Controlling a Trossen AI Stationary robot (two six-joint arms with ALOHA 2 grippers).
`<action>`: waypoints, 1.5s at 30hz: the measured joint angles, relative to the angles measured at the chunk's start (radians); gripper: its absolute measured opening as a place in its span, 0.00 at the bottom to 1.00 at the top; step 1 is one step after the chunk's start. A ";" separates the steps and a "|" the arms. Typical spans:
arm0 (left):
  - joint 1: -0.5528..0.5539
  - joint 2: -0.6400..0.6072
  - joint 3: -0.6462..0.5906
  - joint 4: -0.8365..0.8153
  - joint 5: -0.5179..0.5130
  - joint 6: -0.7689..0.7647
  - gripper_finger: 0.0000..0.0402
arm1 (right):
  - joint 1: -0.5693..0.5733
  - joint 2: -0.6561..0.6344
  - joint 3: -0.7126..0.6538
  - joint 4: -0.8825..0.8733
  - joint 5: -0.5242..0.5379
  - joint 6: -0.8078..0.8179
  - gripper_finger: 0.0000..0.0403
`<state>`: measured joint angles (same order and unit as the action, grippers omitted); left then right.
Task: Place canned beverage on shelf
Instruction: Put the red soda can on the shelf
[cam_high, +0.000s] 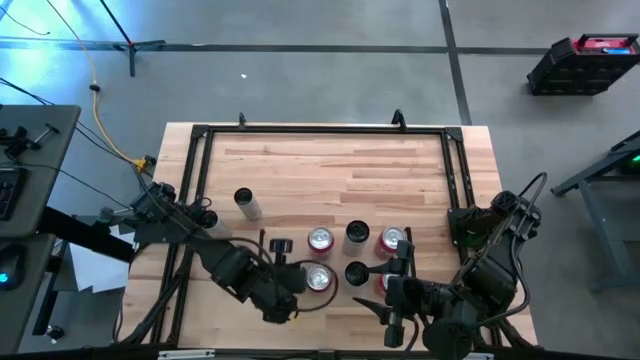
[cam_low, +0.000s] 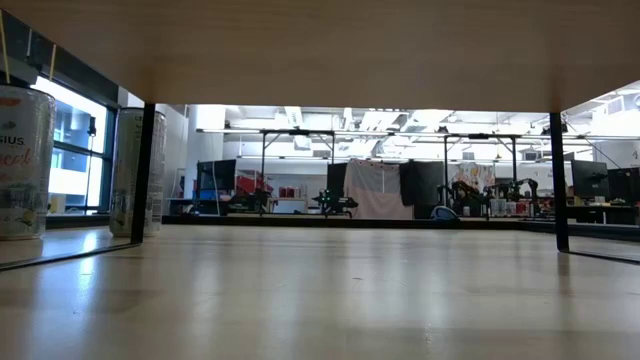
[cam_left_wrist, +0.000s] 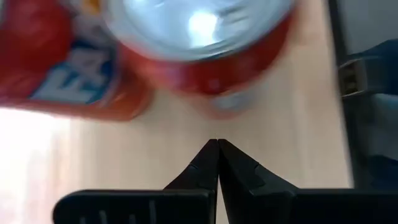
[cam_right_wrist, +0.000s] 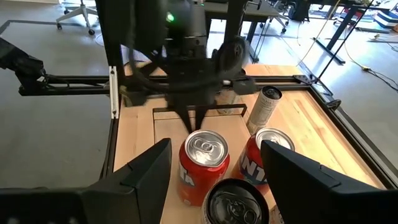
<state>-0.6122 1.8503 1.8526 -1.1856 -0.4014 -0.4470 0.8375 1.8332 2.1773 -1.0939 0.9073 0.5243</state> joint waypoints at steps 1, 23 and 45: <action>0.007 0.000 0.000 -0.015 -0.009 -0.006 0.00 | 0.000 0.000 0.000 0.000 0.000 0.000 0.57; 0.028 0.000 0.000 0.051 -0.042 0.022 0.00 | 0.000 0.000 0.000 -0.001 0.001 -0.008 0.57; -0.034 -0.054 0.000 0.042 -0.024 -0.008 0.00 | -0.042 0.014 0.000 -0.008 0.006 -0.045 0.57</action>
<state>-0.6458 1.7960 1.8526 -1.1435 -0.4252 -0.4550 0.7959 1.8470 2.1777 -1.1019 0.9130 0.4798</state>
